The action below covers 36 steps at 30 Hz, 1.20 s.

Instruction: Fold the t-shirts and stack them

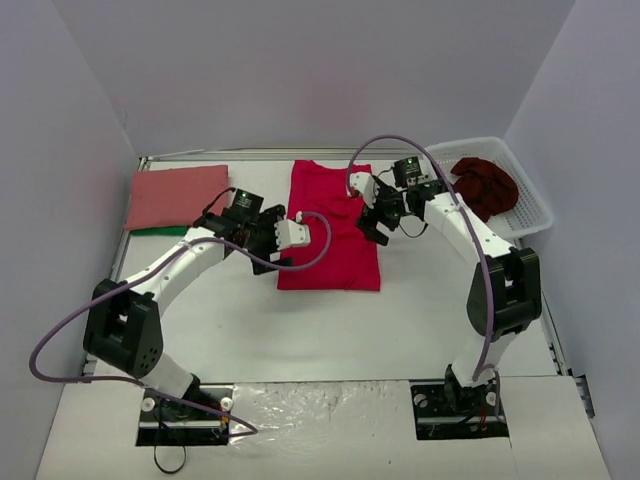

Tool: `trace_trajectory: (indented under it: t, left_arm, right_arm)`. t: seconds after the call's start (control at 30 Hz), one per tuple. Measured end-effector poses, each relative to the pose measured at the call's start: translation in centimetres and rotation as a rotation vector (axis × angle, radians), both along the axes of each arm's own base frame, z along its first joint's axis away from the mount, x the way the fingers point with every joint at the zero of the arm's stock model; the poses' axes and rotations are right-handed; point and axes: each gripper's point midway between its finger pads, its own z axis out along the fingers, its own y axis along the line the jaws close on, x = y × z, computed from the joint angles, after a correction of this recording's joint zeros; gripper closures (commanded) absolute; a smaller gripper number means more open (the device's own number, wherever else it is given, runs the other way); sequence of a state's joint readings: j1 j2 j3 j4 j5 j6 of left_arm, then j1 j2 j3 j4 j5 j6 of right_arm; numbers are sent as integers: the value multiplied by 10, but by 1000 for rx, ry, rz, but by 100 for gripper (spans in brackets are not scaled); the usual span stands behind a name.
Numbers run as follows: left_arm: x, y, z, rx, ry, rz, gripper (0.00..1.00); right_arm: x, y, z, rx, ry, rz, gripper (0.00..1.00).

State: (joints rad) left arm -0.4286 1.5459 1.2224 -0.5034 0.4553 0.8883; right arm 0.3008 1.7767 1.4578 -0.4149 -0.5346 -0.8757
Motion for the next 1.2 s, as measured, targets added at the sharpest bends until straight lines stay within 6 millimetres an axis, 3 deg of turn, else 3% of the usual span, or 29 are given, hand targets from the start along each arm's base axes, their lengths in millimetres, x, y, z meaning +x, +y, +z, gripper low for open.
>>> trace_trajectory:
  t: [0.27, 0.47, 0.67, 0.9, 1.07, 1.1, 1.13, 1.2]
  left_arm:
    - [-66, -15, -57, 84, 113, -128, 5]
    - [-73, -23, -65, 90, 104, -147, 4]
    - [-69, -29, -70, 94, 85, -151, 2]
    - [-65, -26, -92, 145, 112, -141, 18]
    - [-67, -21, -112, 190, 152, -144, 28]
    - [-66, -21, -112, 191, 151, -145, 35]
    - [-65, -22, -111, 191, 148, -145, 50]
    - [-63, -22, -114, 199, 154, -142, 58]
  right_arm:
    - [-70, 7, -18, 33, 105, 76, 18]
    - [-100, 11, -33, 14, 144, 124, 20]
    - [-106, 12, -49, -6, 179, 145, 23]
    - [-108, 11, -76, -34, 250, 153, 24]
    - [-109, 10, -79, -37, 256, 154, 24]
    - [-109, 10, -80, -37, 257, 154, 24]
    - [-110, 10, -81, -38, 260, 154, 24]
    - [-114, 8, -84, -42, 271, 154, 24]
